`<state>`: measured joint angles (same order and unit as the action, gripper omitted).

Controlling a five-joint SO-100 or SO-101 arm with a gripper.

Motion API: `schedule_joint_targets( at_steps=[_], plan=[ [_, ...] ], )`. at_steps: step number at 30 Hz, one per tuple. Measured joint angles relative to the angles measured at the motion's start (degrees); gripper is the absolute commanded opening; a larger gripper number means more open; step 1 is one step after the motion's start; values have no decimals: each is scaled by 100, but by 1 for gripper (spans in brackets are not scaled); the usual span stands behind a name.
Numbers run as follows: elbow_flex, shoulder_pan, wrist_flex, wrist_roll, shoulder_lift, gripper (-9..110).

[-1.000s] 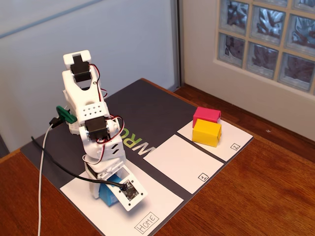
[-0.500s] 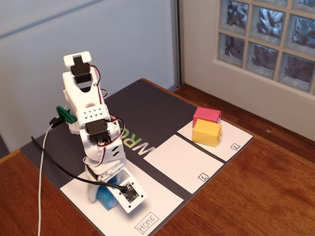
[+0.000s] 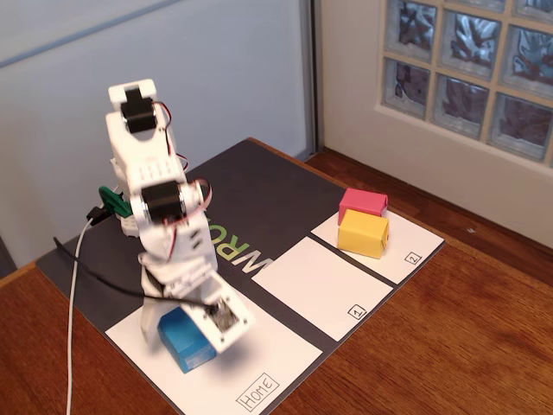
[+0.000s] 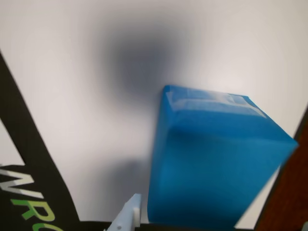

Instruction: Move box blue to home

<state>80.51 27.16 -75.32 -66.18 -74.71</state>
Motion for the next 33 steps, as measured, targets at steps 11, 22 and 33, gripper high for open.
schedule_joint_targets(
  at_steps=[11, 22, 33],
  plan=[
    [580, -88, -1195, 44, -2338, 13],
    [3419, -703, -1301, -149, -5238, 0],
    [6108, -2232, -747, -738, -7497, 0]
  ],
)
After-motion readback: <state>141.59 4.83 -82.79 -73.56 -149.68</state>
